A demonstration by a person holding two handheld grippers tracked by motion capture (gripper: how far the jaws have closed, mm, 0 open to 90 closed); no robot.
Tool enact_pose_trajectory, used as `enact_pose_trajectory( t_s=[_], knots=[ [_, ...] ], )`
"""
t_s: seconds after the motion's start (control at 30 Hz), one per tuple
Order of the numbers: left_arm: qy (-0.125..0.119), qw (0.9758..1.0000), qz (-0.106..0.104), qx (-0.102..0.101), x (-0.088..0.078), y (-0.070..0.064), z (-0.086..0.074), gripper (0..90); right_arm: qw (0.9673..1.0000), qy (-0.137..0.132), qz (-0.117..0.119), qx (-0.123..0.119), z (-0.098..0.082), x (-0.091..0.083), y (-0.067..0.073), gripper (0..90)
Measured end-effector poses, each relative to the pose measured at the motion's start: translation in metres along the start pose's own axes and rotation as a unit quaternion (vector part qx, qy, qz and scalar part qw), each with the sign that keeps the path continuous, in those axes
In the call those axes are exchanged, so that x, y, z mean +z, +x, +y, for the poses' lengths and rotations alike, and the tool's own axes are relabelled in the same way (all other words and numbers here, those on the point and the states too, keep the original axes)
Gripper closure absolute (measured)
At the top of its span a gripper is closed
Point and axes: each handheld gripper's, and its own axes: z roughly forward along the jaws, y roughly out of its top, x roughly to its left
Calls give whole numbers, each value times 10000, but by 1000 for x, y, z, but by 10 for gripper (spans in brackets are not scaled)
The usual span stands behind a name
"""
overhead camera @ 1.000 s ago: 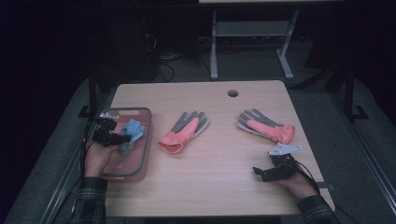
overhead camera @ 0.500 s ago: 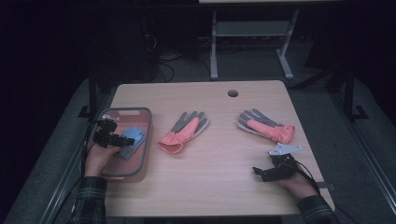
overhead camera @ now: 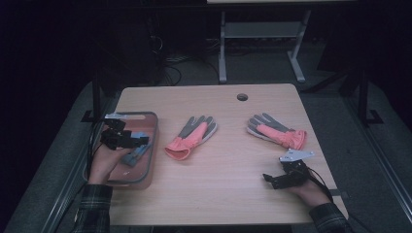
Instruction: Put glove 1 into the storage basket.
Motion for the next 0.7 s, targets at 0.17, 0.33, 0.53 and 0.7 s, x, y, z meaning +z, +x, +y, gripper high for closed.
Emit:
enact_pose_trajectory(
  t_s=[0.17,0.33,0.53,0.7],
  knots=[
    [-64,9995,-271,138,3,-20,6,142,10000,2,0,4,0,0,0,76],
    [-79,9973,-566,457,10,-51,15,144,10000,2,3,5,0,0,0,76],
    [-74,9949,-740,683,18,-76,20,215,10000,5,2,7,0,0,0,76],
    [-73,9932,-800,846,26,-93,26,451,10000,2,-6,6,0,0,0,76]
  ],
)
